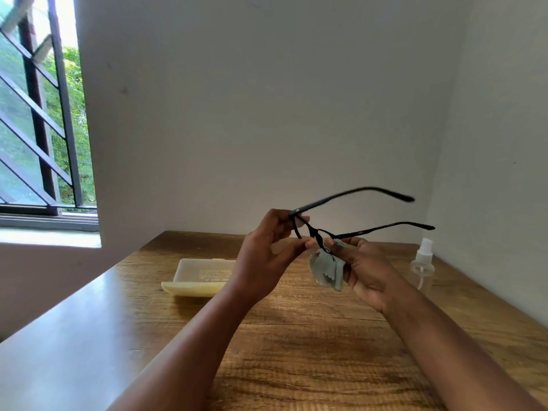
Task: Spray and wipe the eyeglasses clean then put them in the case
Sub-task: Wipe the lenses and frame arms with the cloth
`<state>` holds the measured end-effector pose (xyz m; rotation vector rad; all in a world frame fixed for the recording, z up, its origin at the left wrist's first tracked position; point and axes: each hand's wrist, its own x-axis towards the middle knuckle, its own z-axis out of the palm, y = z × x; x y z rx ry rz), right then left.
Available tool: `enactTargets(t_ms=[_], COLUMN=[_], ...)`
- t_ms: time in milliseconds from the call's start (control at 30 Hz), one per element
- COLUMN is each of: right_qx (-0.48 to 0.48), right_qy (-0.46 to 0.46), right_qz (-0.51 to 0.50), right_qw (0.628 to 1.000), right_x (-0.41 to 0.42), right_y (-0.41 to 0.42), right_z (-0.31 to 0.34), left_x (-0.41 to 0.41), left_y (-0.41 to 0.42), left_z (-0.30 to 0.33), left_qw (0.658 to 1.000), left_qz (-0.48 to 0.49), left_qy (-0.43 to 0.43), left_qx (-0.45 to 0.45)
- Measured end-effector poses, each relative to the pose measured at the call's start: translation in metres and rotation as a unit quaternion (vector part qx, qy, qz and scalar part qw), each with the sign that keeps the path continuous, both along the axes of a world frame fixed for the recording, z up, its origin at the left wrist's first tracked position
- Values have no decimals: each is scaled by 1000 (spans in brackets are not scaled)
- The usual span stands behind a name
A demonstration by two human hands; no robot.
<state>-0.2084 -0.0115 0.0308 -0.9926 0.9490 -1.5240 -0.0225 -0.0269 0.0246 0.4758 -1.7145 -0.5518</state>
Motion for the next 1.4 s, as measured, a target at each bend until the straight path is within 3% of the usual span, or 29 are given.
enactTargets(t_ms=[167, 333, 533, 700, 933, 1067, 1233, 1400], right_qx=[22, 47, -101, -164, -170, -178, -187, -246], right_qy=[60, 78, -28, -2, -70, -99, 15, 150], right_qz=[7, -108, -296, -416, -386, -273, -144, -219], right_qw=[998, 990, 949, 895, 904, 940, 972, 932], right_x=[1, -5, -20, -30, -30, -19, 6, 9], right_y=[-1, -10, -12, -12, -4, 4, 7, 6], right_z=[-5, -12, 1, 9, 15, 20, 12, 5], left_x=[6, 16, 13, 13, 20, 17, 7, 2], left_y=[-6, -8, -13, -8, -9, -8, -2, 0], left_z=[2, 6, -3, -1, 1, -1, -2, -3], left_qw=[997, 987, 965, 968, 945, 917, 894, 892], left_qz=[61, 159, 218, 177, 205, 235, 264, 271], left_qy=[45, 31, -101, -121, -209, -264, -292, -287], left_qx=[4, -14, -102, -134, -146, -183, -214, -219])
